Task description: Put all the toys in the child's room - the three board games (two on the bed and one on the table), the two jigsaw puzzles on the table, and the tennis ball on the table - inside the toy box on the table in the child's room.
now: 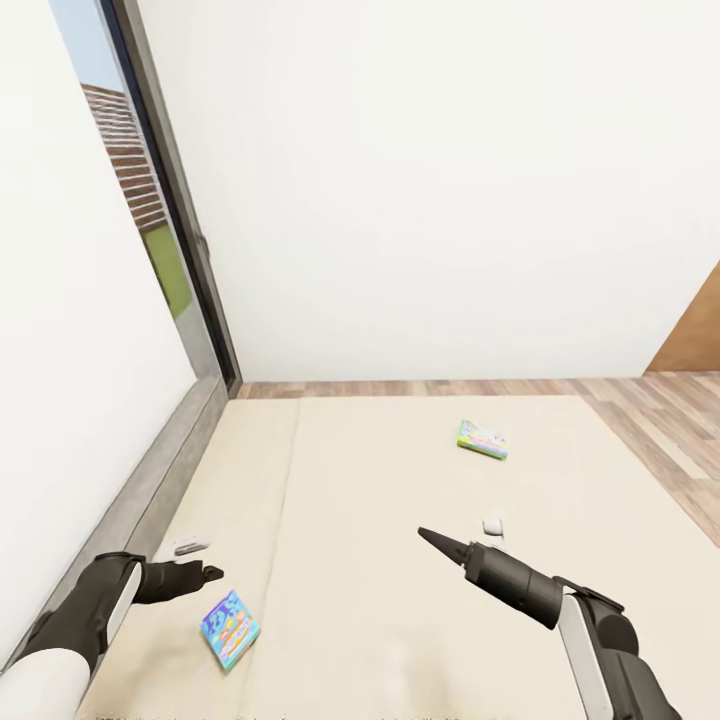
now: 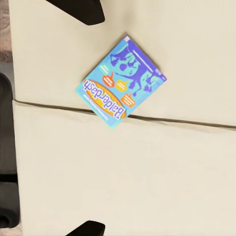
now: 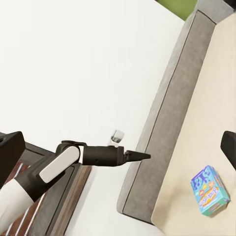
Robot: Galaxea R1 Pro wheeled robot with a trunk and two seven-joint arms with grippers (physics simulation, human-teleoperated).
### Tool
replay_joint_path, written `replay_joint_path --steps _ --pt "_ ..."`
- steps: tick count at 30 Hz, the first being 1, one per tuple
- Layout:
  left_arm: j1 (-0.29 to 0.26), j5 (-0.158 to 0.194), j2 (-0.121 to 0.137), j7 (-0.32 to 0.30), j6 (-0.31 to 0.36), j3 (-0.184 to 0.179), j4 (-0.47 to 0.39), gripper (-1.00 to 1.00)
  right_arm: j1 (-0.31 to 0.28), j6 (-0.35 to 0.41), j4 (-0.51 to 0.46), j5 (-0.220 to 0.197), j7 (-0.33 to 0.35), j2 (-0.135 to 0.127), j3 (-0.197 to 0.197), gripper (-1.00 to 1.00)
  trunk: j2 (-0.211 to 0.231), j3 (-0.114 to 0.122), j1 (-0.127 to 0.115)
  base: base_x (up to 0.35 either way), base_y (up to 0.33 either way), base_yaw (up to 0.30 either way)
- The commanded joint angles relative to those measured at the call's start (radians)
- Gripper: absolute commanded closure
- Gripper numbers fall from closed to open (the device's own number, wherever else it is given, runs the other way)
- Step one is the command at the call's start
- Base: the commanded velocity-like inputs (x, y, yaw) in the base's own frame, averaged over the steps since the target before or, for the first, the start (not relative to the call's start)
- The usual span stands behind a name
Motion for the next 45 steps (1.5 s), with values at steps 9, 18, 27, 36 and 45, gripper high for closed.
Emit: replay_joint_path --steps 9,18,27,36,45 --pt "-0.002 -0.01 -0.001 -0.009 0.006 0.004 -0.007 -1.0 -0.001 0.006 -0.001 -0.001 0.002 -0.005 -0.002 -1.0 -0.002 -0.017 0.001 0.0 0.0 0.0" --pt "-0.015 -0.01 -0.012 -0.006 0.008 0.003 -0.008 -1.0 -0.001 0.003 0.0 0.001 0.002 -0.009 -0.002 -1.0 -0.002 -0.031 0.001 0.0 0.0 0.0" --pt "-0.045 -0.011 -0.015 -0.006 0.013 0.003 -0.006 -1.0 -0.001 0.002 0.002 0.001 0.002 -0.01 -0.002 -1.0 -0.002 -0.046 0.001 0.0 0.0 0.0" --pt "-0.103 -0.011 -0.014 -0.007 0.029 0.004 0.011 -1.0 -0.001 0.001 0.001 0.001 0.003 -0.011 -0.003 -1.0 -0.002 -0.061 0.001 0.0 0.0 0.0" --pt "-0.148 -0.011 -0.01 -0.007 0.086 0.003 0.017 -1.0 -0.001 0.002 -0.001 -0.001 0.004 -0.02 -0.003 -1.0 -0.002 -0.076 0.001 0.0 0.0 0.0"
